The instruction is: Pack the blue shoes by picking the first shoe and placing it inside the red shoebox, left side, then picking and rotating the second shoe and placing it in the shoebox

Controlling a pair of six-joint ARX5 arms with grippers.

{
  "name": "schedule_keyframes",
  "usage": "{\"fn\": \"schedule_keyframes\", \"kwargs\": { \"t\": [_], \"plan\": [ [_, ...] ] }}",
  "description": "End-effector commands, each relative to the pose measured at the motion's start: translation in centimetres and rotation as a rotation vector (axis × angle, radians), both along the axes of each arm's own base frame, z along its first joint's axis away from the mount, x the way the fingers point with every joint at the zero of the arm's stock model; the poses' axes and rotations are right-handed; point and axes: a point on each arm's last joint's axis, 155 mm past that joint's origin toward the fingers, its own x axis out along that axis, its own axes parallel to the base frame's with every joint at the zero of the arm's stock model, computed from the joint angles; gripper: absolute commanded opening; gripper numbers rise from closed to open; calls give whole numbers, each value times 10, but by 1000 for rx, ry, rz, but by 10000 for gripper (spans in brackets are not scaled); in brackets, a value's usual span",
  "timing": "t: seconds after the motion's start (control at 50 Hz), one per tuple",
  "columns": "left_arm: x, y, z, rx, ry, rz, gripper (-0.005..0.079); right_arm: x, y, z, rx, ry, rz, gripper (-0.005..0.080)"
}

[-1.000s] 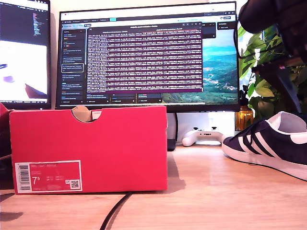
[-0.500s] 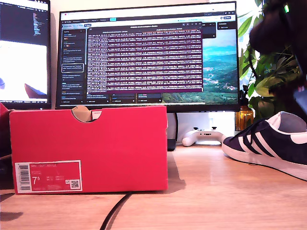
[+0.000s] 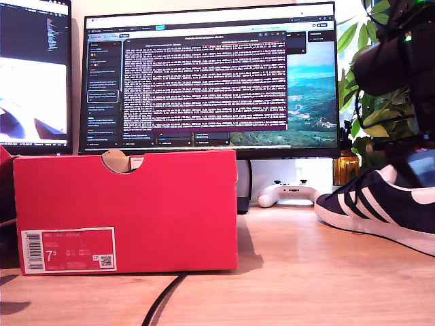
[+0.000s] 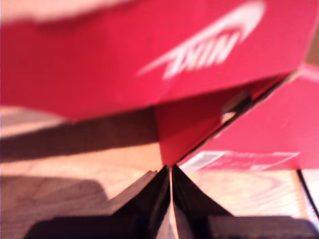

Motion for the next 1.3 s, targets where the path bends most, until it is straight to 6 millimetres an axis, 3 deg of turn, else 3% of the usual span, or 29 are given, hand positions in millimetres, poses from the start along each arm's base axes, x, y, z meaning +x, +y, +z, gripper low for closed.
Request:
{"fn": "schedule_keyframes", "kwargs": {
  "t": [0.0, 0.46, 0.76, 1.06, 1.28],
  "plan": [
    [-9, 2, -13, 15, 29, -8, -21, -4, -3, 1, 2, -3, -22, -8],
    [-10, 2, -14, 17, 34, -8, -21, 0, -12, 3, 7, -4, 9, -13],
    [-12, 3, -18, 22, 52, -8, -21, 31, -11, 20, -1, -46, 385, -13],
    [-13, 3, -19, 23, 56, -8, -21, 69, -17, 72, -44, -122, 676, -13],
    [-13, 3, -20, 24, 60, -8, -21, 100, -13, 132, -121, -228, 906, -13]
  ]
}}
